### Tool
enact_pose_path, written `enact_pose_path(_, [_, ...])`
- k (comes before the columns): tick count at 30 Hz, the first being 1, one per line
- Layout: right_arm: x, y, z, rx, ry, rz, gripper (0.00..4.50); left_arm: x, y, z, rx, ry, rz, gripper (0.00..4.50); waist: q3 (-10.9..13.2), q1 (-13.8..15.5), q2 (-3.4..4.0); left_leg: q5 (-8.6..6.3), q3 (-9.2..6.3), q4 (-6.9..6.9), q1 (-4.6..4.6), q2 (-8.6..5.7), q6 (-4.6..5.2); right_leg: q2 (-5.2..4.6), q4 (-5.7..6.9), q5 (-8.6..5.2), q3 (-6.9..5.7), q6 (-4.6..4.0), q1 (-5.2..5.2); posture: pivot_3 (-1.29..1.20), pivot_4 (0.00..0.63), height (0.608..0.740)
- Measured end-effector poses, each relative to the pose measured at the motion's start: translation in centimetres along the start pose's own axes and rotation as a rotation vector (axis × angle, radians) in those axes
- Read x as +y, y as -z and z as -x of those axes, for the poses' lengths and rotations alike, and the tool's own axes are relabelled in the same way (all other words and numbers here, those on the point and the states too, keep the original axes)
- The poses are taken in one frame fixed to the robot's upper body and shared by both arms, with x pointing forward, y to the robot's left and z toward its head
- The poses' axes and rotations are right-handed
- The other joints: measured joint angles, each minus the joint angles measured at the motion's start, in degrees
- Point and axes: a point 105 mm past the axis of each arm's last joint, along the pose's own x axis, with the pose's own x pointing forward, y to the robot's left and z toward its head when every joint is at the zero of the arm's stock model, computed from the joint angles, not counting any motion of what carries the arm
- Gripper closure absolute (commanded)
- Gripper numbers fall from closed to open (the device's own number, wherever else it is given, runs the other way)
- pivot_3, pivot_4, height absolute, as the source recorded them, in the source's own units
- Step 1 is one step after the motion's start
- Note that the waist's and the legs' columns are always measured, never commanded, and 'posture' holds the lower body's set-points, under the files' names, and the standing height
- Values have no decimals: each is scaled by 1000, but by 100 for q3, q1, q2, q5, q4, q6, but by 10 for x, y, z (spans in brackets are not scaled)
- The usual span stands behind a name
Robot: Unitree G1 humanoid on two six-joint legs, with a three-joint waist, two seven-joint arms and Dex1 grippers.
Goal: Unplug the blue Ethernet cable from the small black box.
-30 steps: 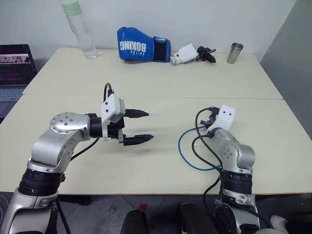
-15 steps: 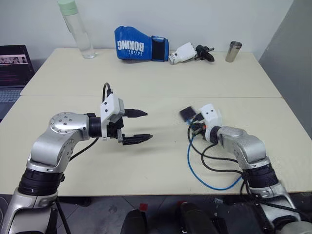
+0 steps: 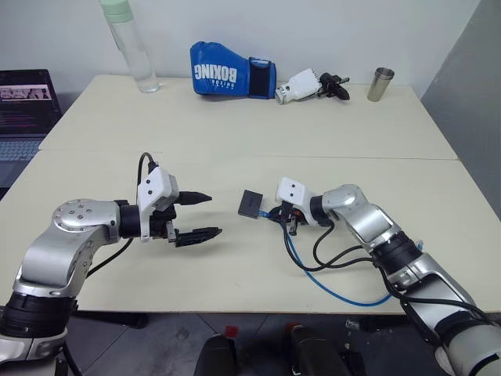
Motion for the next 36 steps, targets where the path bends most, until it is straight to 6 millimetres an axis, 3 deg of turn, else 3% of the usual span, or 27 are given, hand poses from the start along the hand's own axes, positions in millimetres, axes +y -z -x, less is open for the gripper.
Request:
enact_pose_path(10, [2, -5, 3, -4, -54, 19, 1530, -5, 2, 1, 8, -5, 3, 0, 1, -1, 1, 0, -5, 0, 0, 1, 0, 0, 5, 0, -2, -1, 0, 0, 150, 740])
enact_pose_path(16, [-4, -13, 5, -60, 6, -145, 1530, -5, 1, 0, 6, -14, -3, 0, 0, -5, 1, 0, -9, 0, 0, 0, 0, 0, 8, 0, 0, -2, 1, 0, 150, 740])
enact_pose_path(22, [0, -2, -3, -75, 101, -320, 1530, -5, 0, 0, 3, -20, -4, 0, 0, -7, 1, 0, -11, -1, -2, 0, 0, 0, 6, -1, 0, -3, 1, 0, 150, 740])
enact_pose_path(31, [6, -2, -9, -121, 162, -390, 1530, -5, 0, 0, 1, -13, -6, 0, 0, -13, 1, 0, -10, -1, 1, -1, -1, 2, 9, -2, 0, -3, 1, 0, 150, 740])
enact_pose_path(36, [8, -2, -10, -125, 159, -408, 2839, -5, 0, 1, 0, -7, -4, 0, 0, -14, 1, 0, -10, -2, 1, -1, -1, 3, 8, -2, 0, -3, 1, 0, 150, 740])
